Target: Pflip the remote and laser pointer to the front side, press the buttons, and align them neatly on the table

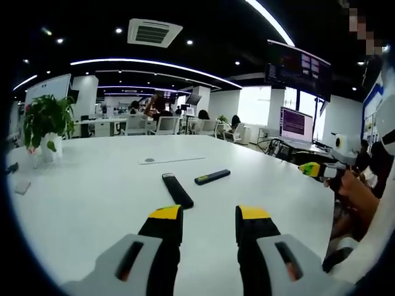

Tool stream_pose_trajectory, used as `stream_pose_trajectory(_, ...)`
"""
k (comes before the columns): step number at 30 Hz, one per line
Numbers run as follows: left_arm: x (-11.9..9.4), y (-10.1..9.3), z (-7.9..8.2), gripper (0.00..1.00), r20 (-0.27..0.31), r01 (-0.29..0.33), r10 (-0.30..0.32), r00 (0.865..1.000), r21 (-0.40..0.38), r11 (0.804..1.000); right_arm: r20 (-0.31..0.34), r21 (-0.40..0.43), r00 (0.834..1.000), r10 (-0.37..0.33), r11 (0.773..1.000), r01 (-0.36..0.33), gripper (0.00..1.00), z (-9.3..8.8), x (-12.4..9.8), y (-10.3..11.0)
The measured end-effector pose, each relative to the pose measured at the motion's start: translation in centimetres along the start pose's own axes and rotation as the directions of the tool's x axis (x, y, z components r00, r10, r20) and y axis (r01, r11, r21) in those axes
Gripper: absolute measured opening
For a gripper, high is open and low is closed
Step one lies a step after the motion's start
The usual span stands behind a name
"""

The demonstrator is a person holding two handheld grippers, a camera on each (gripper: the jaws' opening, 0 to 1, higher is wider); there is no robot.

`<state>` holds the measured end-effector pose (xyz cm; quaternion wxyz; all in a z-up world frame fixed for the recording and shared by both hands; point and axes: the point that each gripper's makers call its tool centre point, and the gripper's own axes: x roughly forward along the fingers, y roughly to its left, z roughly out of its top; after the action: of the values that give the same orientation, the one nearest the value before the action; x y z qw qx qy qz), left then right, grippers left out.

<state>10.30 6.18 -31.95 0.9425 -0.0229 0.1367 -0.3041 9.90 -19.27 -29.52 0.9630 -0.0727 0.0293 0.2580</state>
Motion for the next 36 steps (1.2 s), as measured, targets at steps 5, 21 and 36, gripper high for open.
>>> stream_pose_trajectory(5, -0.1, 0.4, 0.2, 0.35, 0.009, -0.03, 0.03, 1.0, -0.009, 1.0, 0.061, 0.04, 0.997, 0.046, 0.998, -0.049, 0.59, 1.3, -0.1, 0.3)
stream_pose_trajectory(21, 0.6, 0.7, 0.8, 0.35, 0.03, -0.031, 0.031, 0.999, -0.007, 0.999, 0.032, 0.07, 0.998, 0.046, 0.996, -0.048, 0.58, 0.4, -0.4, 0.1)
stream_pose_trajectory(36, 1.9, -0.4, -0.3, 0.34, -0.007, 0.017, -0.017, 1.0, 0.038, 0.999, 0.017, 0.039, 1.0, 0.025, 0.999, -0.026, 0.58, 0.2, -0.9, 0.9)
